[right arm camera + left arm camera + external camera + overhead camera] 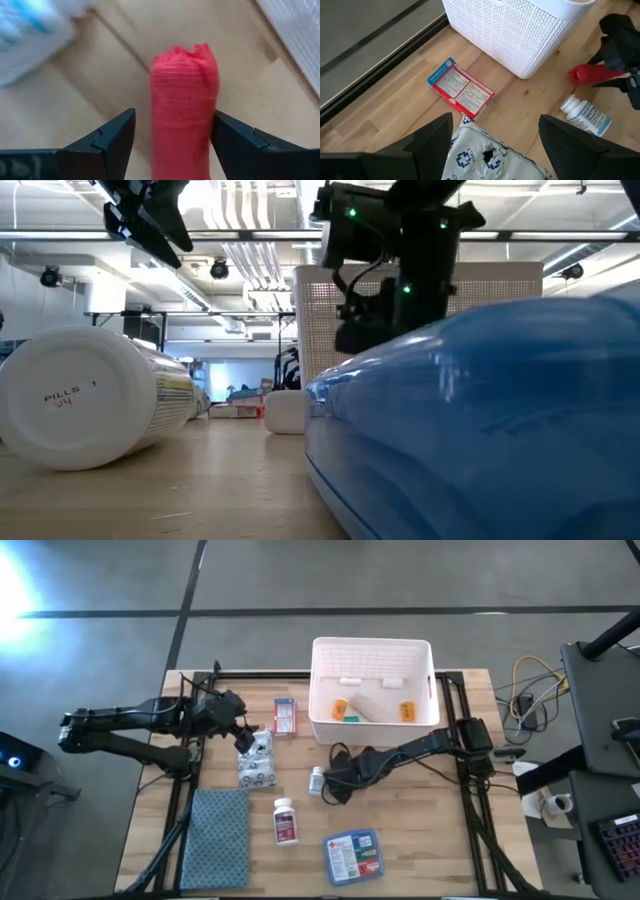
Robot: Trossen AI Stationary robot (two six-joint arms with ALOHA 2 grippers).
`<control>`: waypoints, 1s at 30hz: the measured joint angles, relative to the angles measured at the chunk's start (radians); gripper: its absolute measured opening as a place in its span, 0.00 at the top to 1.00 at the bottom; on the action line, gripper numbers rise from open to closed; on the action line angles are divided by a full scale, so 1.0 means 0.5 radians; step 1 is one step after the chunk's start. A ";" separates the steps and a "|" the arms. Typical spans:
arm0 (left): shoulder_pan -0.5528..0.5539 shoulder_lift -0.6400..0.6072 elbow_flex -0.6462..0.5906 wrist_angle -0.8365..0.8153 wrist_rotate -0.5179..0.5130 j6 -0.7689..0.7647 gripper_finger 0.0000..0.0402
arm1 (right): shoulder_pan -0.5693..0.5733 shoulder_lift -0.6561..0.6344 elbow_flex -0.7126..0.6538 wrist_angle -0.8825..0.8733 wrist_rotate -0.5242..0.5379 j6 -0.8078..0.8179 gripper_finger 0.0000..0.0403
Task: Pick & place medical supplies in basket/bin
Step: Put the red bandage into the bin
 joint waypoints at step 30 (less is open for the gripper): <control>0.000 0.000 0.001 -0.009 0.000 0.075 0.32 | -0.027 -0.684 0.304 0.203 0.108 -0.161 0.82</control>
